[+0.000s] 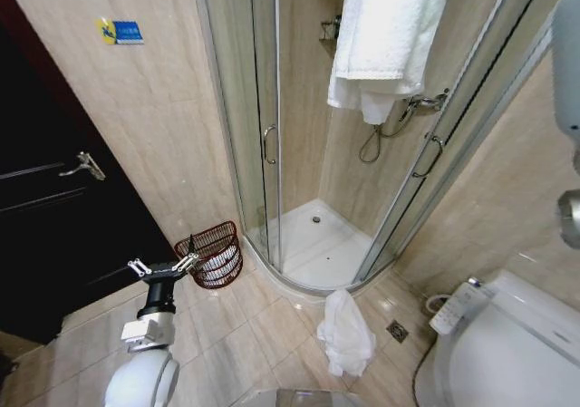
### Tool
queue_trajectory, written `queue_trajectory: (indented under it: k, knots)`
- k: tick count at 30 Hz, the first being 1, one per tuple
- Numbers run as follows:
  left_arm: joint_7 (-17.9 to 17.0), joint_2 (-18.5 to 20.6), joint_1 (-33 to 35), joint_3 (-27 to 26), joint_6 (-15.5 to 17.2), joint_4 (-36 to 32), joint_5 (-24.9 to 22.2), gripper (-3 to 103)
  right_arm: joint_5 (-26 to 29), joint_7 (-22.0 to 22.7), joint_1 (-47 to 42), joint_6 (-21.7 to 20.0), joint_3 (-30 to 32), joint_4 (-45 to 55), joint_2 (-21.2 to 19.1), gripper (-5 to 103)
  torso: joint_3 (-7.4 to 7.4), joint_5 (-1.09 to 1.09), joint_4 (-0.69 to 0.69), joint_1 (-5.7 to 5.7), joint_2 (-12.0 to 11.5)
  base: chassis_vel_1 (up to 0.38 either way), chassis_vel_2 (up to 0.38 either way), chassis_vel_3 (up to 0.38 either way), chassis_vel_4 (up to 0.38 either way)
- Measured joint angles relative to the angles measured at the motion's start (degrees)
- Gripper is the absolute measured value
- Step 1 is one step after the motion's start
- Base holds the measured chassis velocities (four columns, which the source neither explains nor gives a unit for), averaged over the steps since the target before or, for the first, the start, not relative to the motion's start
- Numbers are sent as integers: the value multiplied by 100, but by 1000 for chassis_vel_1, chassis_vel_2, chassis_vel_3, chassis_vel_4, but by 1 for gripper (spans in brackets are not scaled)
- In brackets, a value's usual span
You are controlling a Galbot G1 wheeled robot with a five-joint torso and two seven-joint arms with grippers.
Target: Discard the used towel into the hamper.
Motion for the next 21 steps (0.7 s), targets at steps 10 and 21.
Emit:
queue_trajectory:
  k: [10, 21]
  knots:
    - [-24, -20, 2, 67, -93, 30, 176, 100, 62, -45, -270, 4, -7, 254, -254, 24, 0, 0, 0, 0, 0, 0, 0, 0, 0]
    - [-28, -3, 2, 69, -113, 40, 173, 100, 141, -56, -306, 86, -49, 301, -368, 7, 0, -2, 0, 0, 0, 0, 0, 0, 0]
